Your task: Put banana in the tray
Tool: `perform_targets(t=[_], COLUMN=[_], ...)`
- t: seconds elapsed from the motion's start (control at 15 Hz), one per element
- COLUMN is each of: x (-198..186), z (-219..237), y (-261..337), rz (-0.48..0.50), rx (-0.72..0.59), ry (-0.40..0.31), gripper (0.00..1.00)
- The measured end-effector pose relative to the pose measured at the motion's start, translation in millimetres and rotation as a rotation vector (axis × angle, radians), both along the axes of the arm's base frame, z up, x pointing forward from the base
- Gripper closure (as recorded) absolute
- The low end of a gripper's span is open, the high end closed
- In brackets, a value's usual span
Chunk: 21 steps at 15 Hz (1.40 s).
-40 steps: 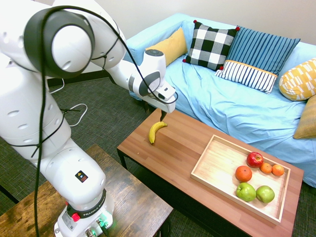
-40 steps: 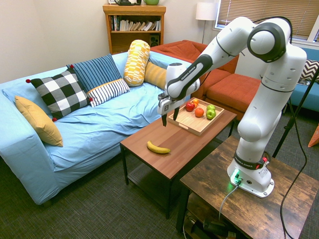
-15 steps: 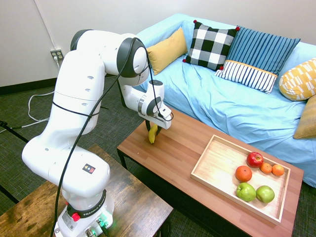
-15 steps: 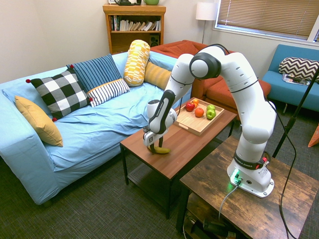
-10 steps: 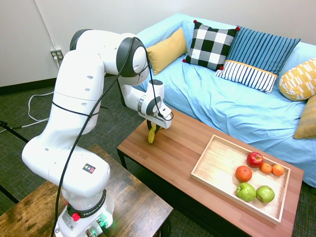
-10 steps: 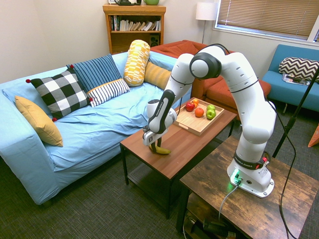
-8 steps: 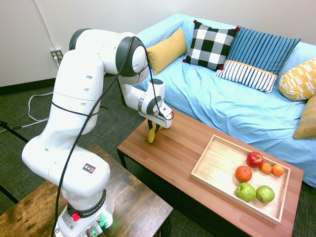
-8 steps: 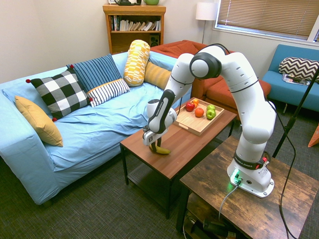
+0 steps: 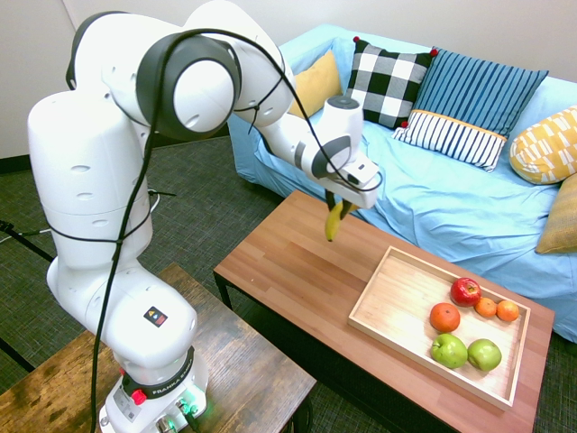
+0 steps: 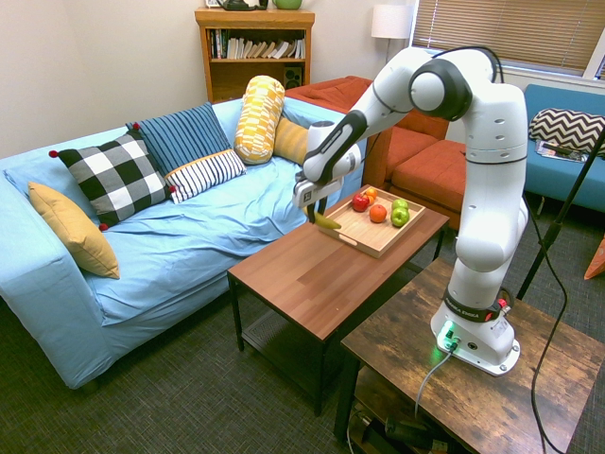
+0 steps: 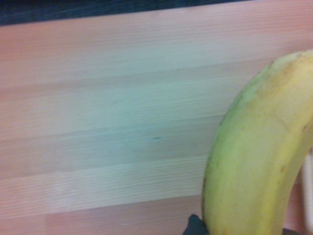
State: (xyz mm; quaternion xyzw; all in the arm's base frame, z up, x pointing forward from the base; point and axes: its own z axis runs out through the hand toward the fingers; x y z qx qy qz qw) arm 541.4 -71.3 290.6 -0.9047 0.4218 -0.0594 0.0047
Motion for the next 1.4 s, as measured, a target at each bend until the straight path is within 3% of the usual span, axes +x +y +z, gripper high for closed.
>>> perform_targets(t=[0.27, 0.53, 0.87, 1.4], x=[-24, -16, 16, 15], z=[-10, -48, -101, -170], y=[-119, -183, -199, -188], rz=[-0.110, -0.155, -0.162, -0.177], rx=[-0.016, 0.004, 0.016, 0.055], ry=[0.025, 0.048, 0.085, 0.162], gripper=[1.00, 1.00, 1.00, 1.00])
